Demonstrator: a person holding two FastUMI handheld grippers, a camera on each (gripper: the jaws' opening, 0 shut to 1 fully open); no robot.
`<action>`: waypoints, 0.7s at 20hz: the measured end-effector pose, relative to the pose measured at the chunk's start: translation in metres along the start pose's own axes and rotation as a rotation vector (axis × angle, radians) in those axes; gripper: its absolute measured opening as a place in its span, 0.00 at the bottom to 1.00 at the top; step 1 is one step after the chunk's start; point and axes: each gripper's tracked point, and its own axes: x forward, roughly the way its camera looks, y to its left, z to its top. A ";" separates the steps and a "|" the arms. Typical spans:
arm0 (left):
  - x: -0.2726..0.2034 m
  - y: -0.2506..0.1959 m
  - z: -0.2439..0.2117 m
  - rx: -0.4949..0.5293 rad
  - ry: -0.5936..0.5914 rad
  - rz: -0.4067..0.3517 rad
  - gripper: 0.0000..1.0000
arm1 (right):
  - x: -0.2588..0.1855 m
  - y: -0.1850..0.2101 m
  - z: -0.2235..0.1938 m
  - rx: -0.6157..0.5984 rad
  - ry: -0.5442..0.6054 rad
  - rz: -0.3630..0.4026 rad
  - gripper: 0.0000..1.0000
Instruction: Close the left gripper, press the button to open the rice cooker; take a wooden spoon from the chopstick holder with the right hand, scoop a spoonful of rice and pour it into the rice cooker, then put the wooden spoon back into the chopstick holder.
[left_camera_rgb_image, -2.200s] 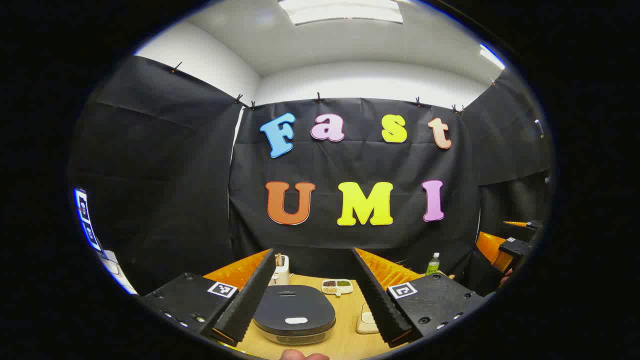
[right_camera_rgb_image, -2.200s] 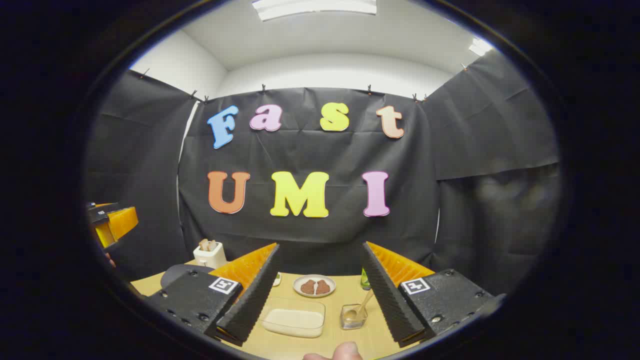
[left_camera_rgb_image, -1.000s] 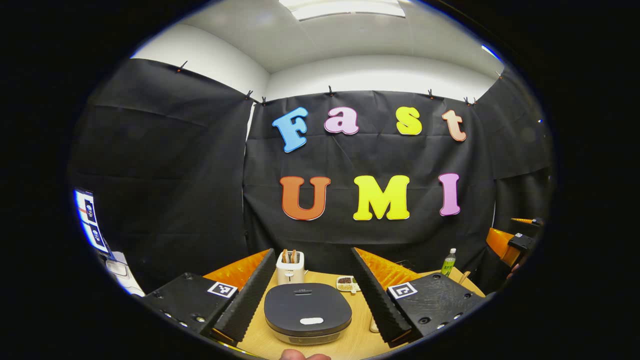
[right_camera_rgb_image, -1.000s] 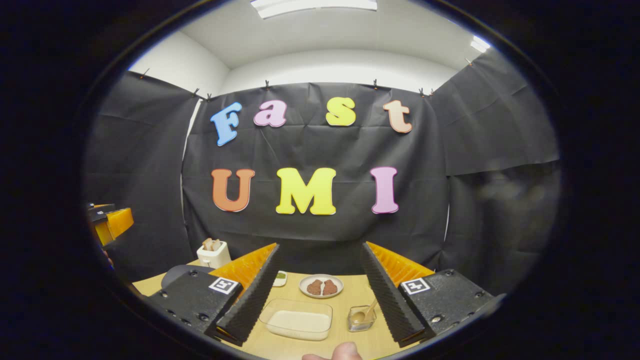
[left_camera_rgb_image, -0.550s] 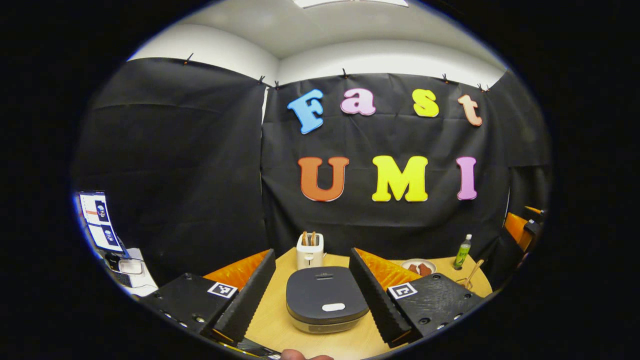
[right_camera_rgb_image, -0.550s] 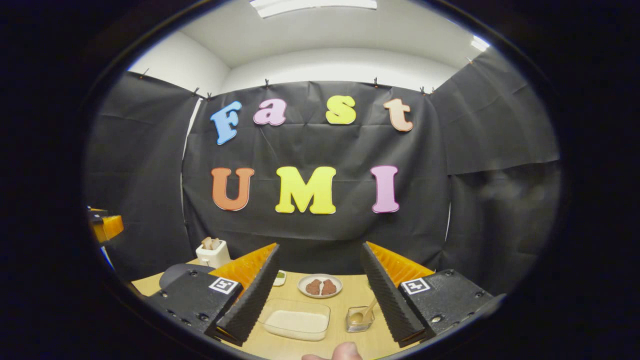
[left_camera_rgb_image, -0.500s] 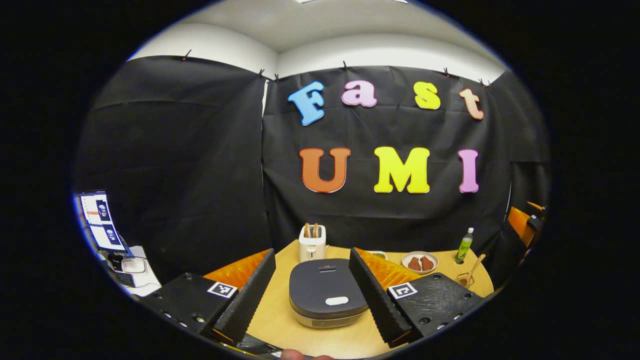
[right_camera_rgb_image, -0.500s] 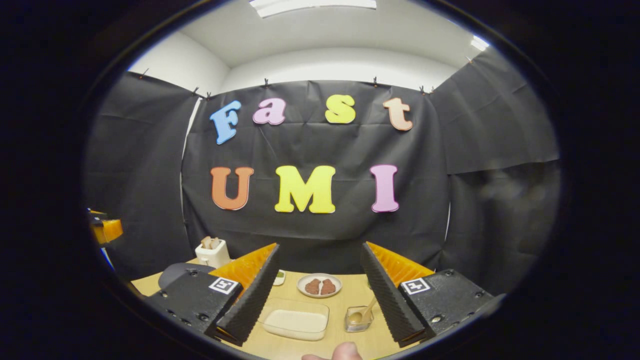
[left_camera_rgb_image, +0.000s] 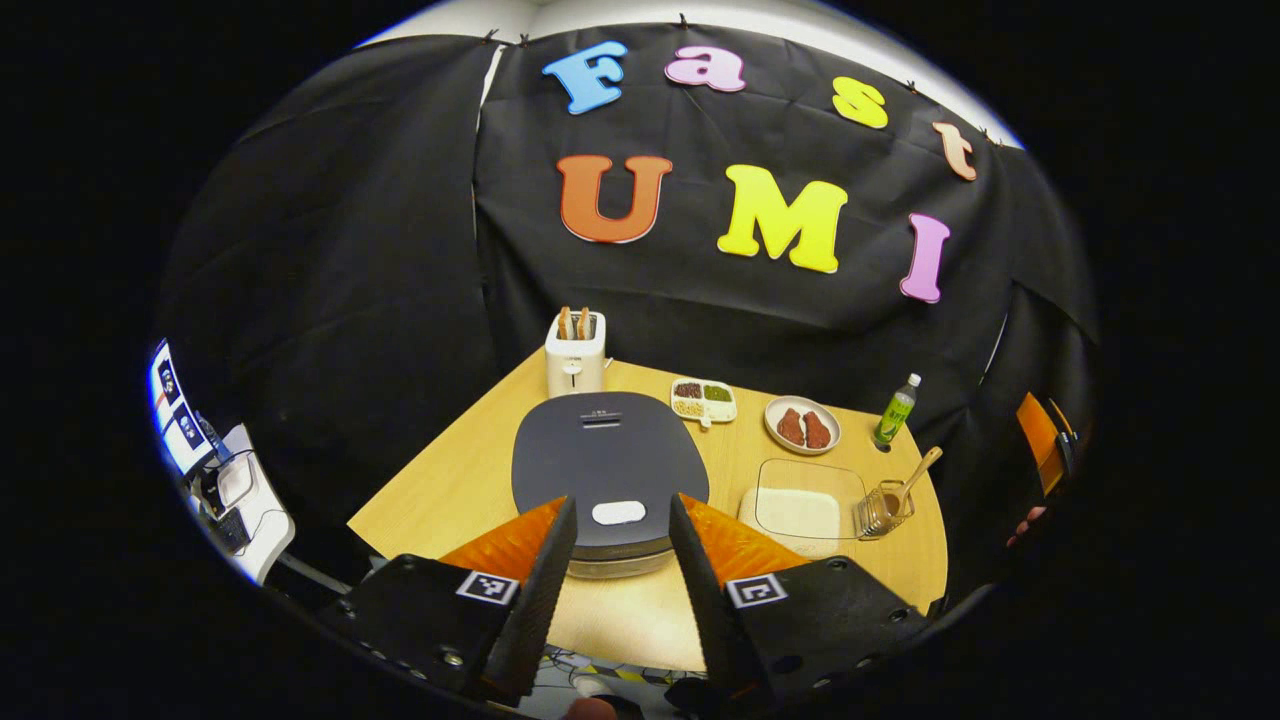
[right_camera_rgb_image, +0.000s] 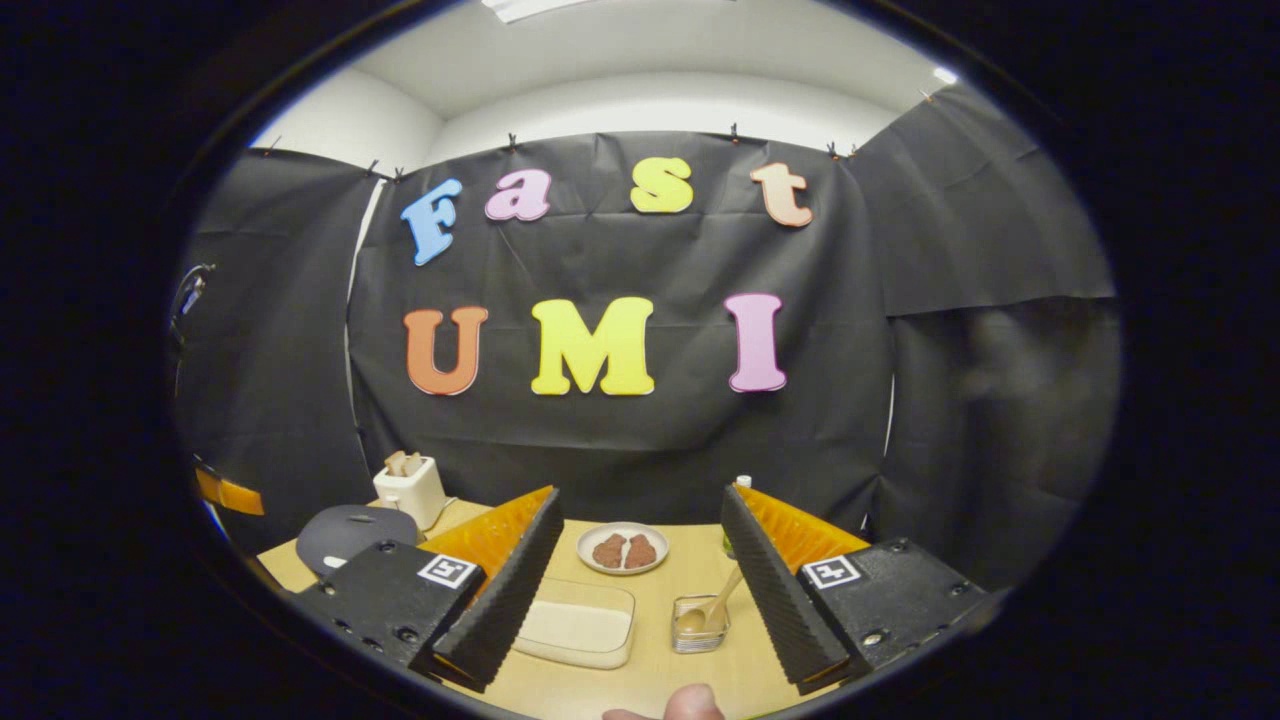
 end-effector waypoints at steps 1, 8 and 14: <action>0.006 -0.002 -0.004 0.001 0.030 -0.010 0.57 | 0.002 -0.004 -0.001 0.000 0.003 -0.004 1.00; 0.056 -0.005 -0.023 -0.079 0.220 -0.046 0.05 | 0.016 -0.038 -0.013 0.001 0.036 -0.040 1.00; 0.092 -0.008 -0.044 -0.155 0.364 -0.060 0.00 | 0.028 -0.071 -0.024 0.000 0.071 -0.092 1.00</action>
